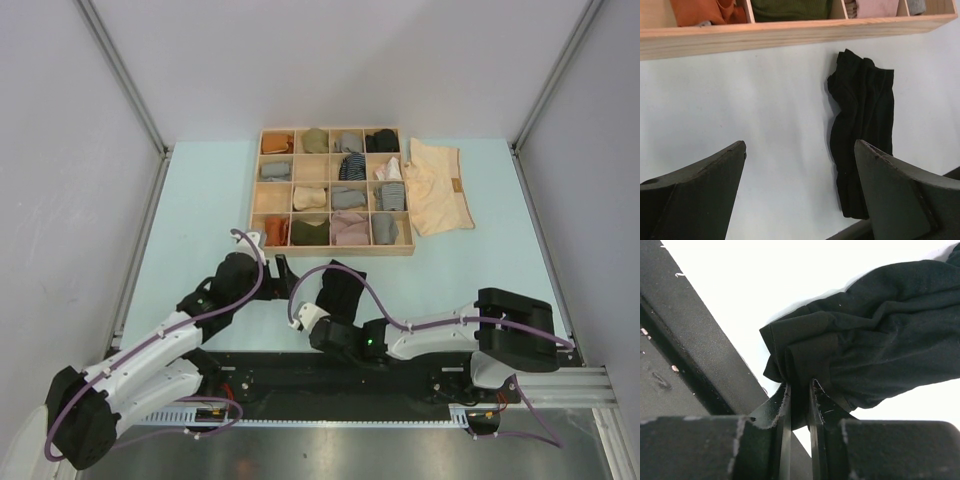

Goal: Roll the underwear
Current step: Roll the underwear to the center of the board.

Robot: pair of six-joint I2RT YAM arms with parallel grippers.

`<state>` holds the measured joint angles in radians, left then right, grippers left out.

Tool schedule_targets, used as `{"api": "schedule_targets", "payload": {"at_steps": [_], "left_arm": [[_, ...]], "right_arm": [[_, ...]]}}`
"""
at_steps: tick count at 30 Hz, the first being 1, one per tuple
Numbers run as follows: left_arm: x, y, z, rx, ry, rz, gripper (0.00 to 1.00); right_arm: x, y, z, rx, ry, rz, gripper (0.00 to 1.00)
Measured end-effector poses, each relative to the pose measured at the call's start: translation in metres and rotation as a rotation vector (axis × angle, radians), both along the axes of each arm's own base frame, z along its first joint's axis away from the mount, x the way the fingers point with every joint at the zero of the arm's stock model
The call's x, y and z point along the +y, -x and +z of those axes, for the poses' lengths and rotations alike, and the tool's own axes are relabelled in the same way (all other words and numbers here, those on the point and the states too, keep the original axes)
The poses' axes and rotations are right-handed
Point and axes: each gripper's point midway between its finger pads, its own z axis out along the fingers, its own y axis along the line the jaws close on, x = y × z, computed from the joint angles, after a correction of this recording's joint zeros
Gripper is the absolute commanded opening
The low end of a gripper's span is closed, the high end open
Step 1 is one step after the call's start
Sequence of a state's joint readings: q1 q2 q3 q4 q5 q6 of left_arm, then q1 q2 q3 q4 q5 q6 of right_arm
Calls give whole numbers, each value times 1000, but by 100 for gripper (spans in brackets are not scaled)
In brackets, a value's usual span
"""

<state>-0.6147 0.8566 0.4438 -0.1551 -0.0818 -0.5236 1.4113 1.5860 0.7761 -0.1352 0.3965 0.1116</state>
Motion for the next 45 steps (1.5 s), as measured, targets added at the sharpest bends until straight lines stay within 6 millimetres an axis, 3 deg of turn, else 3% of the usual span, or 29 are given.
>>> {"api": "schedule_targets", "payload": {"at_steps": [3, 7, 17, 31, 36, 40, 45], "left_arm": [[-3, 4, -5, 13, 5, -27, 95], [-7, 8, -9, 23, 9, -58, 94], [-19, 16, -14, -12, 43, -164, 90], [-81, 56, -12, -138, 161, -516, 82], [-100, 70, -22, -125, 183, -606, 79], [-107, 76, -37, -92, 177, -642, 77], [-110, 74, -37, -106, 184, -643, 73]], "right_arm": [[1, 1, -1, 25, -4, 11, 0], [2, 0, 1, 96, -31, 14, 0], [0, -9, 10, 479, -202, -22, 0], [-6, -27, 15, 875, -369, -59, 0], [-10, -36, 17, 955, -413, -78, 0], [-13, -41, 18, 991, -436, -83, 0], [-14, -43, 19, 1014, -451, -82, 0]]}}
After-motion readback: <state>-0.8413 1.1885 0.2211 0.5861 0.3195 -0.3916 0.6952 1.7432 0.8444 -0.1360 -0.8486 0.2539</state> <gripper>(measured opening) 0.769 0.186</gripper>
